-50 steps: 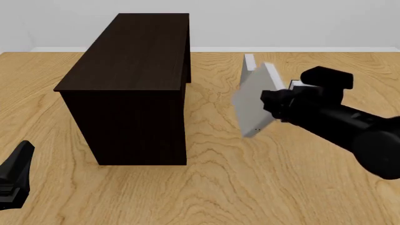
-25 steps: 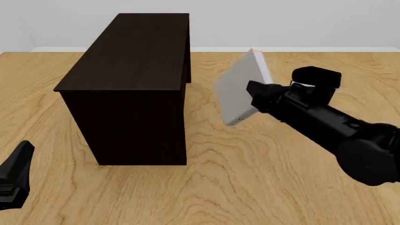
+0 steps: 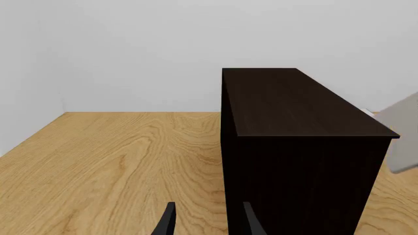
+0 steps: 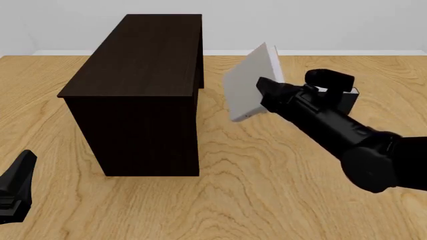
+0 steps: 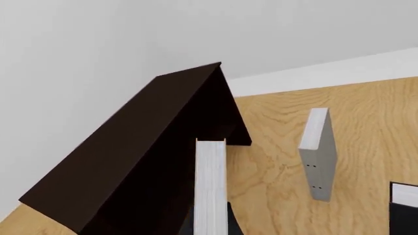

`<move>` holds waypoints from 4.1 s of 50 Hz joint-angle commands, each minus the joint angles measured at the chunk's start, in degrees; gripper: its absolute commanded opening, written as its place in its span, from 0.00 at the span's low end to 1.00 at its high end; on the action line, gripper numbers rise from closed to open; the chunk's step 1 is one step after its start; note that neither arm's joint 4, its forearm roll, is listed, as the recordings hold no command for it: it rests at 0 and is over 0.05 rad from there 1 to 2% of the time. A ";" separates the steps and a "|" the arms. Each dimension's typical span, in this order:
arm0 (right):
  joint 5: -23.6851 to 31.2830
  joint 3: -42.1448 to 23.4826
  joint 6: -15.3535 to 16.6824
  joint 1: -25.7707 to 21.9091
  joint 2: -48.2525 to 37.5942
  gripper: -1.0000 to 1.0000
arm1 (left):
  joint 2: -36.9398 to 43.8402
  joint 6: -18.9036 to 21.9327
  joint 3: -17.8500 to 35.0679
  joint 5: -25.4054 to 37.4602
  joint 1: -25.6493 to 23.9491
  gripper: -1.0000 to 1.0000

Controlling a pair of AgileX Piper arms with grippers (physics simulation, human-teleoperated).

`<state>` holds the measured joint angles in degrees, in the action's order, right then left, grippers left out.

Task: Pick up the book on the right and place it under the cabinet shelf.

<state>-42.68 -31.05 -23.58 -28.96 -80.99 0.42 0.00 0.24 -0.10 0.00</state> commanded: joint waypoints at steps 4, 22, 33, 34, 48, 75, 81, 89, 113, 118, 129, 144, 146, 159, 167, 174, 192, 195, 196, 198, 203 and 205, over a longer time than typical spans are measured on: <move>-4.68 -1.46 -3.31 0.04 -3.70 0.00 | 0.00 0.00 0.00 0.00 0.00 1.00; -5.56 -7.18 -4.32 -0.73 -10.03 0.00 | 0.00 0.00 0.00 0.00 0.00 1.00; -5.70 -9.72 -5.25 -0.67 -13.14 0.00 | 0.00 0.00 0.00 0.00 0.00 1.00; -5.84 -9.81 -5.39 -0.66 -13.43 0.00 | 0.00 0.00 0.00 0.00 0.00 1.00; -7.95 -11.38 -7.70 -0.34 -18.34 0.00 | 0.00 0.00 0.00 0.00 0.00 1.00; -12.25 -13.65 -12.22 0.98 -25.82 0.00 | 0.00 0.00 0.00 0.00 0.00 1.00; -12.99 -14.39 -13.76 1.35 -27.83 0.00 | 0.00 0.00 0.00 0.00 0.00 1.00; -14.67 -15.81 -17.19 0.99 -32.01 0.00 | 0.00 0.00 0.00 0.00 0.00 1.00; -17.97 -18.87 -23.63 1.07 -38.74 0.00 | 0.00 0.00 0.00 0.00 0.00 1.00; -18.39 -19.00 -24.39 1.03 -39.39 0.00 | 0.00 0.00 0.00 0.00 0.00 1.00; -19.00 -19.61 -25.58 1.52 -41.24 0.00 | 0.00 0.00 0.00 0.00 0.00 1.00; -20.62 -21.46 -28.05 2.18 -46.15 0.00 | 0.00 0.00 0.00 0.00 0.00 1.00; -21.10 -21.72 -28.84 2.23 -47.05 0.00 | 0.00 0.00 0.00 0.00 0.00 1.00; -20.55 -23.11 -29.92 2.69 -50.33 0.00 | 0.00 0.00 0.00 0.00 0.00 1.00; -19.46 -23.16 -30.69 3.87 -51.38 0.00 | 0.00 0.00 0.00 0.00 0.00 1.00; -19.23 -23.41 -32.45 4.51 -53.55 0.00 | 0.00 0.00 0.00 0.00 0.00 1.00; -19.05 -23.03 -34.98 4.92 -57.48 0.00 | 0.00 0.00 0.00 0.00 0.00 1.00; -19.21 -22.38 -35.03 5.04 -57.33 0.00 | 0.00 0.00 0.00 0.00 0.00 1.00; -19.19 -22.14 -35.10 5.10 -57.32 0.00 | 0.00 0.00 0.00 0.00 0.00 1.00; -18.46 -21.55 -35.41 5.41 -57.38 0.00 | 0.00 0.00 0.00 0.00 0.00 1.00; -20.42 -20.38 -37.59 4.67 -59.04 0.00 | 0.00 0.00 0.00 0.00 0.00 1.00; -20.56 -19.83 -37.55 4.85 -58.92 0.00 | 0.00 0.00 0.00 0.00 0.00 1.00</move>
<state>-69.95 -55.36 -54.05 -24.38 -131.69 0.42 0.00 0.24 -0.10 0.00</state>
